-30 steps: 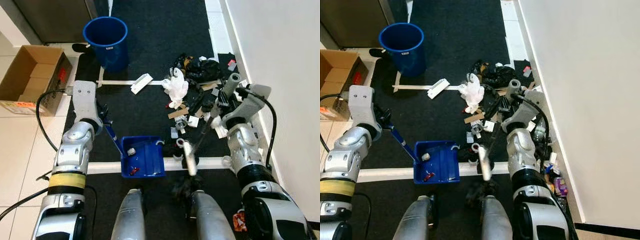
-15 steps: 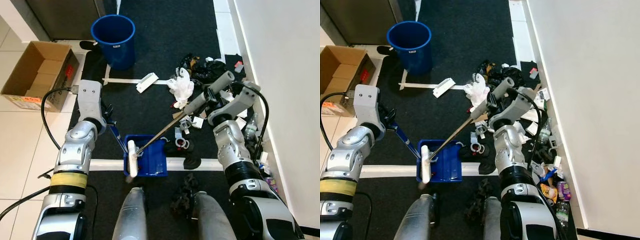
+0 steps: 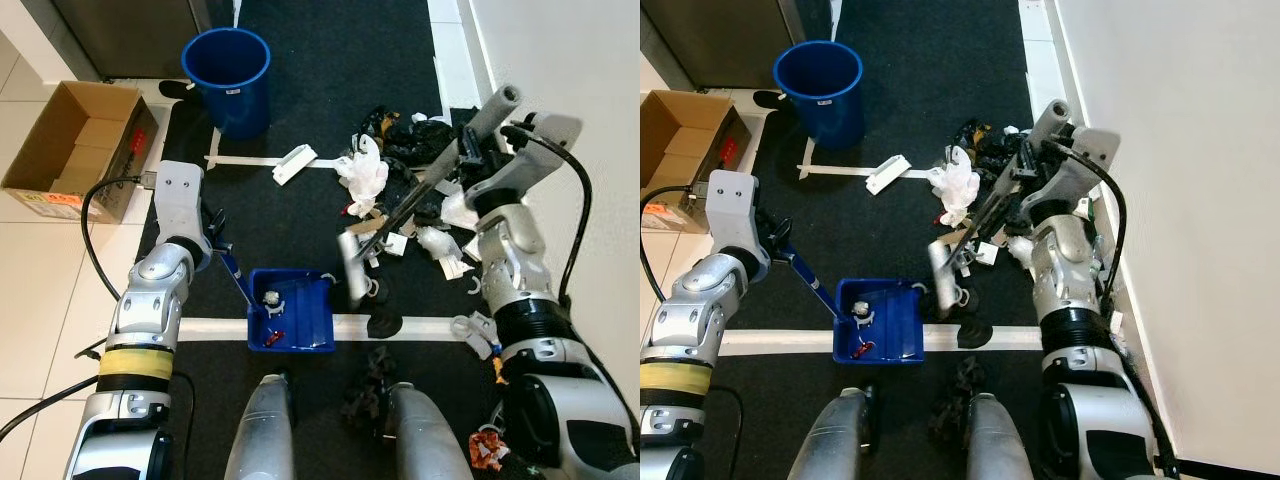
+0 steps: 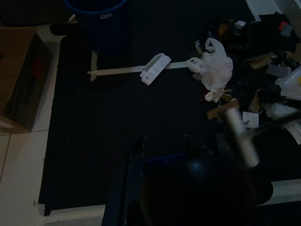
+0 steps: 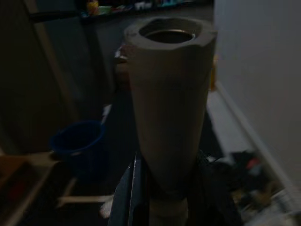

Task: Sweep floor

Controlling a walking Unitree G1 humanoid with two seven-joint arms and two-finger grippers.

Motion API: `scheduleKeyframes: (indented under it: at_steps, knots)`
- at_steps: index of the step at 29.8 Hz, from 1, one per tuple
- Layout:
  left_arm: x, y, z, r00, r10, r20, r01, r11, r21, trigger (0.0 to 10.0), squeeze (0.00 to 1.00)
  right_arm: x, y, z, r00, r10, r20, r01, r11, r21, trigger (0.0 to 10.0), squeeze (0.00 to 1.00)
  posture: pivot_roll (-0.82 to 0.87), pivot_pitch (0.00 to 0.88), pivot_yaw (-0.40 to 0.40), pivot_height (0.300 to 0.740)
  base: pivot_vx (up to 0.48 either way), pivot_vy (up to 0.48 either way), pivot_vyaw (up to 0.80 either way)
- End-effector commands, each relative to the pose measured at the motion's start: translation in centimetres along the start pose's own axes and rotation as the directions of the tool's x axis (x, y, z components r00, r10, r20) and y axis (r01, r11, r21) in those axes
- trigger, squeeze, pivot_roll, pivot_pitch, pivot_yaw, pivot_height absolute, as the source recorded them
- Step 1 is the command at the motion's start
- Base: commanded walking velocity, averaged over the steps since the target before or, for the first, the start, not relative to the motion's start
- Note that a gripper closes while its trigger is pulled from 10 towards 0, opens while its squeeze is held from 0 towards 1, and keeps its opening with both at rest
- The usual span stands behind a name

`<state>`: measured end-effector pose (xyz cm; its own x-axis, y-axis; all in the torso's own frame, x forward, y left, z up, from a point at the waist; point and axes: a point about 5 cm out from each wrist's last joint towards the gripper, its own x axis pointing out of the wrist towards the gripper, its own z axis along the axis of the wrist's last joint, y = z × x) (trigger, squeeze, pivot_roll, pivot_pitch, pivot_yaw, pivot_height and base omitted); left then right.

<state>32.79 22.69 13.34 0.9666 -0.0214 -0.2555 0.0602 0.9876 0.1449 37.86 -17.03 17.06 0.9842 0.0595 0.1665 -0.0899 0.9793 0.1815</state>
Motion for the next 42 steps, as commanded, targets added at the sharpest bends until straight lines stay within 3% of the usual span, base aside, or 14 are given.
scheduleKeyframes:
  at_steps: [1,4,10,12,15,17,19,25,29,35,42]
  knots:
    - [-0.3,0.1,-1.5,0.998,-0.003,-0.065,0.004,1.000,0.020,10.0,0.00,-0.3,0.3,-0.8,1.000,0.006,-0.009,-0.006,0.998,-0.067,10.0,0.00,0.02,0.232,-0.015,0.740,0.000,0.000,0.00]
    - [-0.3,0.0,-1.4,0.998,-0.006,-0.064,0.007,1.000,0.020,10.0,0.00,-0.8,1.3,-2.8,0.997,0.037,-0.071,-0.048,0.984,-0.170,10.0,0.00,0.03,0.233,-0.014,0.740,0.000,0.000,0.00]
    - [-0.4,0.0,-1.4,0.998,-0.004,-0.064,0.005,1.000,0.021,10.0,0.00,-1.8,3.0,-5.8,0.980,0.075,-0.186,-0.112,0.973,-0.201,10.0,0.00,0.04,0.235,-0.017,0.740,0.000,0.000,0.00]
    - [-0.5,0.1,-1.5,0.998,0.000,-0.066,0.002,1.000,0.020,10.0,0.00,-2.2,3.8,-7.0,0.969,0.094,-0.230,-0.114,0.991,-0.073,10.0,0.00,0.04,0.235,-0.019,0.740,0.000,0.000,0.00]
    - [-0.6,0.1,-1.5,0.998,0.000,-0.066,0.001,1.000,0.019,10.0,0.00,-2.3,4.0,-7.2,0.966,0.101,-0.238,-0.113,0.993,-0.038,10.0,0.00,0.04,0.235,-0.019,0.740,0.000,0.000,0.00]
    - [-0.6,0.0,-1.5,0.998,0.001,-0.066,0.000,1.000,0.018,10.0,0.00,-2.3,4.3,-7.4,0.965,0.114,-0.236,-0.101,0.993,0.069,10.0,0.00,0.04,0.235,-0.022,0.740,0.000,0.000,0.00]
    - [-0.6,0.0,-1.5,0.998,0.002,-0.066,0.000,1.000,0.017,10.0,0.00,-2.2,4.3,-7.3,0.967,0.115,-0.228,-0.095,0.991,0.099,10.0,0.00,0.04,0.235,-0.022,0.740,0.000,0.000,0.00]
    - [-0.7,0.0,-1.6,0.998,0.000,-0.069,0.002,1.000,0.016,10.0,0.00,-1.1,4.6,-4.8,0.978,0.176,-0.114,-0.135,0.944,0.300,10.0,0.00,0.04,0.235,-0.020,0.740,0.000,0.000,0.00]
    - [-0.5,-0.2,-1.6,0.998,-0.006,-0.068,0.007,1.000,0.015,10.0,0.00,-0.9,5.5,-3.9,0.968,0.240,-0.072,-0.200,0.913,0.356,10.0,0.00,0.03,0.234,-0.019,0.740,0.000,0.000,0.00]
    - [-0.4,-0.3,-1.4,0.998,-0.010,-0.063,0.011,1.000,0.015,10.0,0.00,-1.2,7.3,-2.6,0.939,0.344,-0.016,-0.315,0.877,0.364,10.0,0.00,0.03,0.231,-0.020,0.740,0.000,0.000,0.00]
    - [-0.5,-0.1,-1.4,0.998,-0.001,-0.061,0.002,1.000,0.016,10.0,0.00,-0.1,4.2,-0.3,0.970,0.243,0.027,-0.242,0.938,0.247,10.0,0.00,0.03,0.224,-0.022,0.740,0.000,0.000,0.00]
